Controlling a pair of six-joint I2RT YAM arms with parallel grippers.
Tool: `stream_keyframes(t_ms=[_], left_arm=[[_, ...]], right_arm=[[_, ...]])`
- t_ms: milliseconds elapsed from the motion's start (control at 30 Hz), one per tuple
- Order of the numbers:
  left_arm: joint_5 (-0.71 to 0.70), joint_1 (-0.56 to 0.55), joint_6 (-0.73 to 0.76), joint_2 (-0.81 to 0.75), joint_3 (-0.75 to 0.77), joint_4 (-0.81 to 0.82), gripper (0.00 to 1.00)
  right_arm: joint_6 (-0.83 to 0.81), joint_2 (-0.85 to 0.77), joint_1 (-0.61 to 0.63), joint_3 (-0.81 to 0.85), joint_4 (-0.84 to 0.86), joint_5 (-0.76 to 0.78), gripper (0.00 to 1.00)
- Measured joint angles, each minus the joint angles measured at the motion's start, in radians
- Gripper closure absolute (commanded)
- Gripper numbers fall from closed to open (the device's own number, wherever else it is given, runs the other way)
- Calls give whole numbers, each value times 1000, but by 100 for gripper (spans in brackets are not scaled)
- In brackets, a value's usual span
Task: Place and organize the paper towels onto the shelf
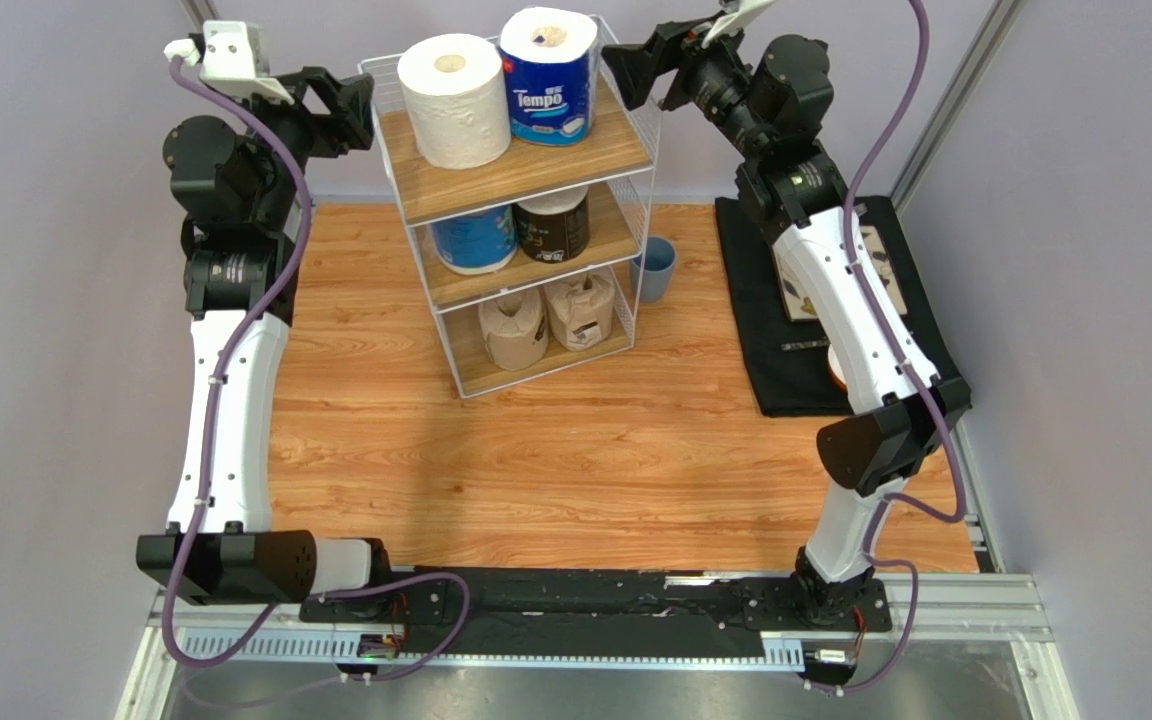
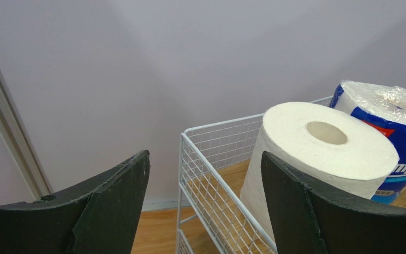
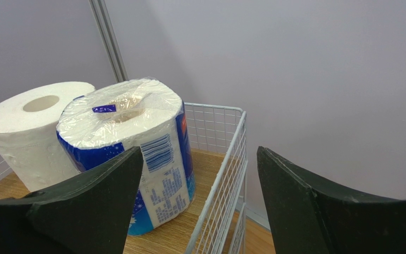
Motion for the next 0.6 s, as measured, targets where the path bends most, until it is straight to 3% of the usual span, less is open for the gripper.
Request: stream_keyframes(t_ms=[367,600], left_arm=[[-97,0,14,-156,-92,47,12],[-165,0,55,-316,-177,4,9]], right_arm=[[76,-121,-67,-107,105,53,15],[82,-285,-83,-251,124,122,13]])
